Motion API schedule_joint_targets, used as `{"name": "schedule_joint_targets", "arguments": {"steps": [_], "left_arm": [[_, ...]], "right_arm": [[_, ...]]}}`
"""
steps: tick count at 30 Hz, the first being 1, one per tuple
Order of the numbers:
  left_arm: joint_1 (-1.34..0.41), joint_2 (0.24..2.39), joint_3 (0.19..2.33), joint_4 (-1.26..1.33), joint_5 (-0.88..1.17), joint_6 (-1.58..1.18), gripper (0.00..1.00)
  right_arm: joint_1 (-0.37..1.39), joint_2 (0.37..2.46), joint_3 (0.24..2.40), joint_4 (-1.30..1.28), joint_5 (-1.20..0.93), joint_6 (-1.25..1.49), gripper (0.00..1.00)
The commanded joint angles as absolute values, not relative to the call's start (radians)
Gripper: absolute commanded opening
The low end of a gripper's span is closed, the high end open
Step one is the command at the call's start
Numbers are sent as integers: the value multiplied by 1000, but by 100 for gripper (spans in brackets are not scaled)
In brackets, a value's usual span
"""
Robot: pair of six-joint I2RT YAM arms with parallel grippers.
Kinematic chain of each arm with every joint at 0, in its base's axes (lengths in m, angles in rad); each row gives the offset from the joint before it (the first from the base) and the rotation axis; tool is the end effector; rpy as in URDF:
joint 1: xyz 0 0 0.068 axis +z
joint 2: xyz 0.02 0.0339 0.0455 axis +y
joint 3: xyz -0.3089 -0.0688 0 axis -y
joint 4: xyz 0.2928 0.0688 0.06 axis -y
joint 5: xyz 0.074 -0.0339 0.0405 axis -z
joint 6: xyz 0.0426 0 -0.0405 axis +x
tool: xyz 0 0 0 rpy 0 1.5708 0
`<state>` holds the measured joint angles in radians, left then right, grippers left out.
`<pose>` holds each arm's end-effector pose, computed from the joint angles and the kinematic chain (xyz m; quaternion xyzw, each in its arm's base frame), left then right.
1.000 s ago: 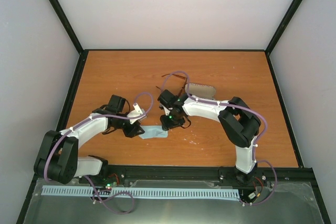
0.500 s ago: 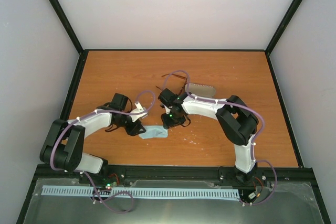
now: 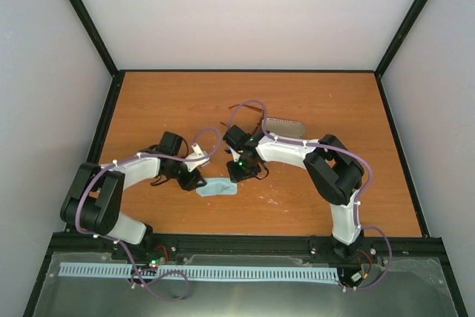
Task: Organize the sunglasses
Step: Pick up the glasses cleaning cloth from the center of the board.
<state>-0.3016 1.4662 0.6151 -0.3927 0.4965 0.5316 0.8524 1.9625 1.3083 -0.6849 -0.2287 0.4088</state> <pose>0.2438 -0.0971 0.1345 0.4236 0.8584 -0.2227 0.1846 0.2779 0.3326 0.1560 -0.2300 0.9597 0.1592 0.0259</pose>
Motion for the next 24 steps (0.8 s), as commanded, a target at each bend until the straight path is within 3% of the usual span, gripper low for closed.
{"name": "schedule_joint_targets", "arguments": {"steps": [1,8,12,24], "left_arm": [[-308,1509,621,-376,452,520,49],[-308,1544,631,-372,435,517,32],[-308,1549,625,-386,425,530,26],[-308,1496,616,-468,409,568,39]], "right_arm": [[851,1986,1302,-679,-245,410,37],[850,1985,1290,-676,-243,416,26],[851,1985,1290,-675,-242,418,25],[851,1993,1301,-671,-245,422,31]]}}
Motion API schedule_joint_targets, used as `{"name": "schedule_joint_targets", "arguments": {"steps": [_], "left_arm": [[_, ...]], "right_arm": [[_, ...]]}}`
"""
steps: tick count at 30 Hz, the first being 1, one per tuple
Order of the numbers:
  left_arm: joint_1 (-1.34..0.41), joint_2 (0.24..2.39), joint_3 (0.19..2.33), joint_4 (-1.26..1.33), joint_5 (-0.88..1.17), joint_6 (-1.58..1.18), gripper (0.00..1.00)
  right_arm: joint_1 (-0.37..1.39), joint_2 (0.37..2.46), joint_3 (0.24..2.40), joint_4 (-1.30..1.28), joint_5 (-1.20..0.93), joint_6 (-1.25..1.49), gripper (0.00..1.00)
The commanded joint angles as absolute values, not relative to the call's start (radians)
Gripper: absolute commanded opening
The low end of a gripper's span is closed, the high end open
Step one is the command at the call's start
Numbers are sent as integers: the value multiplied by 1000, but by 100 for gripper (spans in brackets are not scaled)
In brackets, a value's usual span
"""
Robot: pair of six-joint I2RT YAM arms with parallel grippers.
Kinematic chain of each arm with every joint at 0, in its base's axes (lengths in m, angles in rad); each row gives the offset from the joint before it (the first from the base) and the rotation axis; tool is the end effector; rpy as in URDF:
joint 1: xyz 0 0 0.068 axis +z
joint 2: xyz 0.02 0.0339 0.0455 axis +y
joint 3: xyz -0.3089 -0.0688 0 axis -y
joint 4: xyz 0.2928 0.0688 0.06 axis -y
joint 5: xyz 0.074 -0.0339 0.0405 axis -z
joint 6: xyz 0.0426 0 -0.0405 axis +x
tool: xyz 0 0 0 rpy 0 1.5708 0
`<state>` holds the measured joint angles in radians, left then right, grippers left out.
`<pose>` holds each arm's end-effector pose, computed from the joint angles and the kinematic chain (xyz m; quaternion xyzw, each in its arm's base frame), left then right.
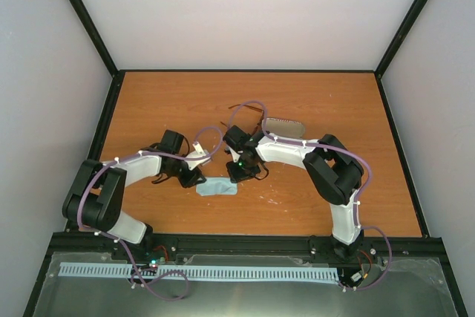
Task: Organize the sunglasses
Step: Pick up the glasses cleaning cloth from the center of the board.
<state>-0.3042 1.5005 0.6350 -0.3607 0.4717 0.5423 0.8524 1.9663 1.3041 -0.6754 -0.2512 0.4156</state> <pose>0.2533 -0.0998 0.1322 0.4300 0.8569 -0.2088 0.1929 0.2773 0.3333 0.1537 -0.2277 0.9588 0.1686 0.0193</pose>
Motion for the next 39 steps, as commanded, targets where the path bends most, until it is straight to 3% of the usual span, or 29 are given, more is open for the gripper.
{"name": "schedule_joint_targets", "arguments": {"steps": [1,11,13,14,15,23,39], "left_arm": [[-308,1491,615,-472,403,572,39],[-308,1510,605,-479,386,574,27],[-308,1517,607,-479,391,571,15],[-308,1518,607,-481,398,571,4],[-308,1516,608,-483,406,572,1],[-308,1512,619,-489,438,559,0],[-308,1594,784,-468,499,538,1]], "right_arm": [[851,1995,1302,-672,-245,422,31],[861,2008,1312,-681,-247,416,22],[862,2010,1312,-682,-246,416,18],[862,2011,1312,-683,-247,416,16],[862,2010,1312,-683,-247,416,15],[862,2001,1306,-677,-237,427,3],[860,1908,1285,-659,-114,461,3]]}}
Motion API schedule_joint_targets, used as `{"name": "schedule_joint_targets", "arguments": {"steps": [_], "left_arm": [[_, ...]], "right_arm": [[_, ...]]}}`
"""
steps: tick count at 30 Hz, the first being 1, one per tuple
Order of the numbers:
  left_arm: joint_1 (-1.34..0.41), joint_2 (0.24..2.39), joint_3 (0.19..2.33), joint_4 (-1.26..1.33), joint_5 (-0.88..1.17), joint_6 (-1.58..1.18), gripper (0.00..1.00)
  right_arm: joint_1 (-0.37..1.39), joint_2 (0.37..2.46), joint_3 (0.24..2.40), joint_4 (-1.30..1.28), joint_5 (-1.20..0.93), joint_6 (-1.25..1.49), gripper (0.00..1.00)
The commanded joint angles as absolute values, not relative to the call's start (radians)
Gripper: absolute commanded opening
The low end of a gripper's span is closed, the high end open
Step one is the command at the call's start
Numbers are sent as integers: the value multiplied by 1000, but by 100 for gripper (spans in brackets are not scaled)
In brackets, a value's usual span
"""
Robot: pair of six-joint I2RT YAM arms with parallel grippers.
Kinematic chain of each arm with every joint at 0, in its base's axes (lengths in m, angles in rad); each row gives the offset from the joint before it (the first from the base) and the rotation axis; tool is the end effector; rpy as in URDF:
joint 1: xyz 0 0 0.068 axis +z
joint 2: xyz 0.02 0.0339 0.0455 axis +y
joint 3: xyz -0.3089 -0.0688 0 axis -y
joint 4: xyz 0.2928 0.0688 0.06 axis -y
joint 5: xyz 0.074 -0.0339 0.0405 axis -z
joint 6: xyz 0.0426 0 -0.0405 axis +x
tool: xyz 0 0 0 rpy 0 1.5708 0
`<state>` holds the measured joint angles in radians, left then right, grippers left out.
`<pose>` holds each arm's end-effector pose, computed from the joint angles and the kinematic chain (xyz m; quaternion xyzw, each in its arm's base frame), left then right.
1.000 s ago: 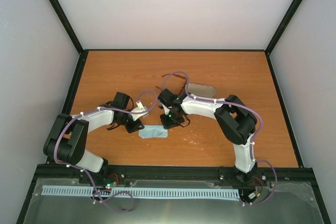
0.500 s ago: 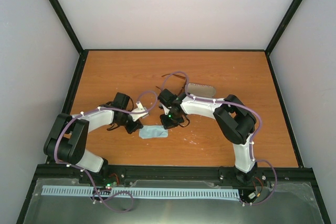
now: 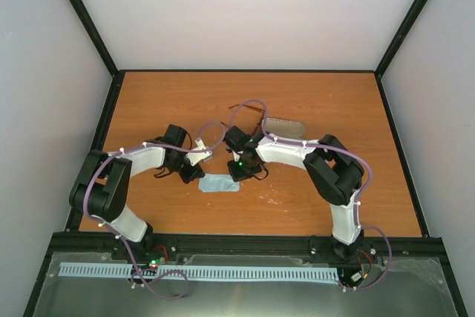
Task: Organize the sunglasses
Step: Pick up the glasses cleaning cloth from the center of the board, then place the glasses cleaning cloth in the sunglasses case.
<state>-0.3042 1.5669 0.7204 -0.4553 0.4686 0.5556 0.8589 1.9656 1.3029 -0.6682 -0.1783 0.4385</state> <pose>0.2686 -0.1045 0.1349 0.4300 0.8632 -0.2119 0.1582 0.2779 0.3336 0.1532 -0.2168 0.9649 0.1424 0.0416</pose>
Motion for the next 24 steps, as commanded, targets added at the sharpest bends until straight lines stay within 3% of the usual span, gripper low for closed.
{"name": "schedule_joint_targets", "arguments": {"steps": [1,24], "left_arm": [[-308,1603,798,-468,507,536,0],[-451,1783,1085,-456,548,481,1]], "right_arm": [[860,1900,1279,-654,-106,466,3],[843,1715,1201,-663,194,546,3]]}}
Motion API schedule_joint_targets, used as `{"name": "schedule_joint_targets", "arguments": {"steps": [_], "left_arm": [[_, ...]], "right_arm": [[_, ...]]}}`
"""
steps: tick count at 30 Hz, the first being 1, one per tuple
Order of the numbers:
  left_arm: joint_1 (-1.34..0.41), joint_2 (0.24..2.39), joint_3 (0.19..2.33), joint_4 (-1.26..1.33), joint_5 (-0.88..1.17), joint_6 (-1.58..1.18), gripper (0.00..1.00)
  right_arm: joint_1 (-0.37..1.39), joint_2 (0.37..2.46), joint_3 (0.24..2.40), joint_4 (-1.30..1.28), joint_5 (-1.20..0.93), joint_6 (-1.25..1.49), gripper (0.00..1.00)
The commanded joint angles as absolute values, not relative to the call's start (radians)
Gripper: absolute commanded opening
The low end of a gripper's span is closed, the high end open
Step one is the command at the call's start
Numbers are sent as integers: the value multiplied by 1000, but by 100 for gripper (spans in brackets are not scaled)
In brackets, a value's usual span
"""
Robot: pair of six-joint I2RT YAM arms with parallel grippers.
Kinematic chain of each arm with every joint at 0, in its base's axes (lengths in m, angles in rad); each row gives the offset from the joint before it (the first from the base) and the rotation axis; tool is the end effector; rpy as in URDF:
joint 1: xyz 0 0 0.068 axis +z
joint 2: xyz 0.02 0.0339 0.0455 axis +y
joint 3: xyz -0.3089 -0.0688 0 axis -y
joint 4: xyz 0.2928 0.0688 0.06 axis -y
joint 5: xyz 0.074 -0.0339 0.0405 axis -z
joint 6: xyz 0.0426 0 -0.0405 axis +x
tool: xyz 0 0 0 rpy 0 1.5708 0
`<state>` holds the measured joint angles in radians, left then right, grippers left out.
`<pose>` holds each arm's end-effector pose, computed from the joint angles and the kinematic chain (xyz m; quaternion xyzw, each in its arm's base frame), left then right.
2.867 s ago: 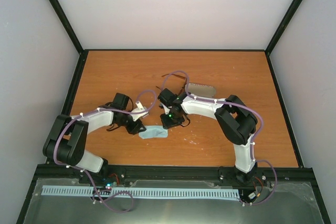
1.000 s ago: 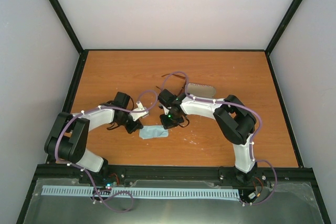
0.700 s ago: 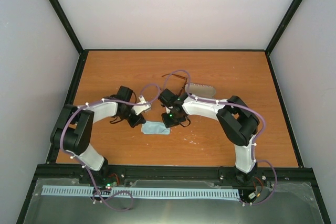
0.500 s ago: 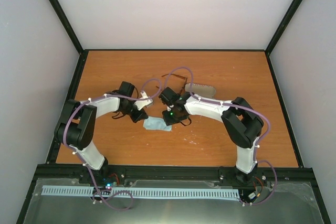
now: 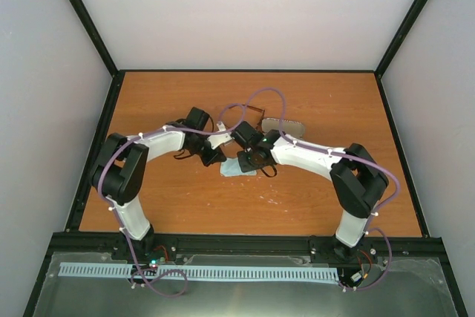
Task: Organize the sunglasses
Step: Place the glasses cleaning cloth in the sunglasses case.
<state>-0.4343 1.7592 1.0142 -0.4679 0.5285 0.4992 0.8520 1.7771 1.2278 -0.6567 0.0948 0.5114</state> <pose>0.3289 -0.1763 0.1588 0.4689 0.8274 -0.2513 0.1801 0.2703 0.3028 0.2054 -0.1580 0.9696 0.0780 0.1700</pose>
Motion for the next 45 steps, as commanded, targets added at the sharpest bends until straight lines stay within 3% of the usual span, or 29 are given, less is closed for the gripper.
{"name": "schedule_joint_targets", "arguments": {"steps": [1,12,45], "left_arm": [[-453,1788,1097,-457,548,479,1],[-491,1874,1228,-470,550,476,1],[-555,2173,1719,-619,584,525,0]], "right_arm": [[840,1703,1193,-666,210,552,3],[785,1623,1158,-690,332,574,3],[561,1533,1106,-639,368,504,3]]}}
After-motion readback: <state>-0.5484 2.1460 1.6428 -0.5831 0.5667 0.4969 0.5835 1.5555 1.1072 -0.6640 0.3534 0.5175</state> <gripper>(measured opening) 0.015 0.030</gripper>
